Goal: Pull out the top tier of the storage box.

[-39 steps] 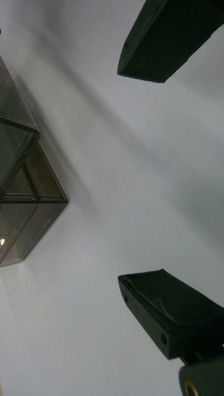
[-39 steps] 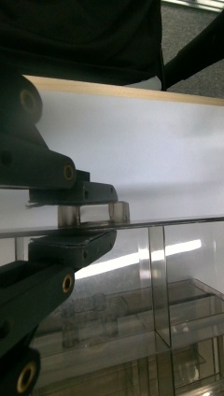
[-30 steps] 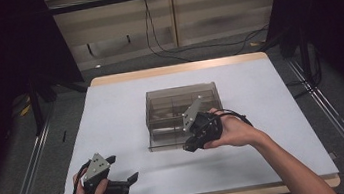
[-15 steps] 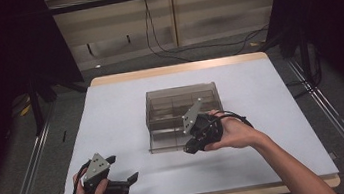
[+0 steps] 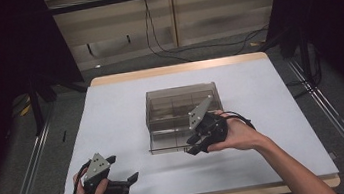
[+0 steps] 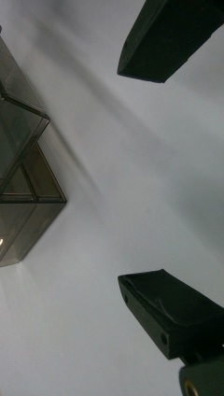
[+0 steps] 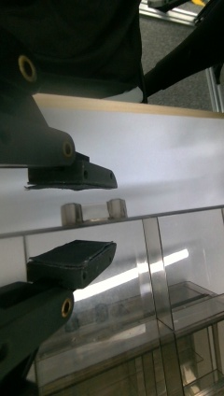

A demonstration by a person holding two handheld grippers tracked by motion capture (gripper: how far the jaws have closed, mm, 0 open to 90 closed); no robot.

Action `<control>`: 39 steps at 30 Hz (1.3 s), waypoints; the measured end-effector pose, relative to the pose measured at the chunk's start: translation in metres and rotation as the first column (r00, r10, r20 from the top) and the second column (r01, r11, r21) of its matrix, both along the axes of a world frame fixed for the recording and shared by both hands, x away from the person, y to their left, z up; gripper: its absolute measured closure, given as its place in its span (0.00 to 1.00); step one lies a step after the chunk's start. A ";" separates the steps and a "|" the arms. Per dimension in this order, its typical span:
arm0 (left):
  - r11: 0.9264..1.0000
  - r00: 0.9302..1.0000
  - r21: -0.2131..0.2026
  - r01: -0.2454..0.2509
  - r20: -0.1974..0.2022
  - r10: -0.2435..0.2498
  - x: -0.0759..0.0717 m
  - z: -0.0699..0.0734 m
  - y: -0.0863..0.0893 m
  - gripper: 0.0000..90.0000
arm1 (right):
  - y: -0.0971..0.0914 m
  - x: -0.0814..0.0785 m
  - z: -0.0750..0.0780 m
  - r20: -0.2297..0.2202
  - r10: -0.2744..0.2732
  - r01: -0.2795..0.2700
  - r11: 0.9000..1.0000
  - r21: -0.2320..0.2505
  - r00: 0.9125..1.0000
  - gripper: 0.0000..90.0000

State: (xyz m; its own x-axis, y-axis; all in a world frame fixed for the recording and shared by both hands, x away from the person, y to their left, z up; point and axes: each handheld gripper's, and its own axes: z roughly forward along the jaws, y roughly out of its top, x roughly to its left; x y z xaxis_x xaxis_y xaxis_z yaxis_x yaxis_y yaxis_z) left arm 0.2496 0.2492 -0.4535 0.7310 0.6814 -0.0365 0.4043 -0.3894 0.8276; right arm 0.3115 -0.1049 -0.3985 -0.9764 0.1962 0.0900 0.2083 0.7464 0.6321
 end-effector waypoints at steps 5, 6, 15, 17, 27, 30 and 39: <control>1.000 1.000 0.003 0.000 0.000 0.000 0.000 0.000 0.000 0.03 | -0.006 -0.006 0.003 0.039 -0.070 0.069 0.997 0.039 0.997 0.55; 1.000 1.000 0.009 0.000 0.000 0.000 0.000 0.001 0.000 0.03 | -0.007 -0.008 0.004 0.048 -0.093 0.089 0.994 0.064 0.995 0.52; 1.000 1.000 -0.004 0.003 -0.003 -0.003 0.000 0.000 0.000 0.03 | -0.027 -0.017 0.003 0.060 -0.216 0.203 0.964 0.172 0.974 0.33; 1.000 1.000 -0.002 0.001 -0.001 -0.001 0.000 0.000 0.000 0.03 | -0.031 -0.019 0.003 0.066 -0.252 0.235 0.953 0.193 0.965 0.29; 1.000 1.000 -0.019 -0.008 -0.009 0.008 0.000 0.000 0.000 0.02 | -0.060 -0.032 0.003 0.053 -0.412 0.384 0.882 0.272 0.910 0.18; 1.000 1.000 -0.022 -0.009 -0.010 0.008 0.000 0.000 0.000 0.02 | -0.069 -0.035 0.003 0.037 -0.461 0.433 0.855 0.287 0.887 0.18; 1.000 1.000 -0.027 -0.008 -0.017 0.008 0.000 0.000 -0.001 0.02 | -0.103 -0.050 0.000 0.023 -0.551 0.515 0.793 0.325 0.834 0.17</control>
State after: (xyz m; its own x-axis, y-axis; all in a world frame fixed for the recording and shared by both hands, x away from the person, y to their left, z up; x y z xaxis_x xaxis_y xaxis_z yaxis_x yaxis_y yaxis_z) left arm 0.2499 0.2480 -0.4534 0.7248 0.6857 -0.0672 0.4211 -0.3636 0.8310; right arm 0.2615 -0.2077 -0.3981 -0.7310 0.6705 0.1264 0.4336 0.3134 0.8449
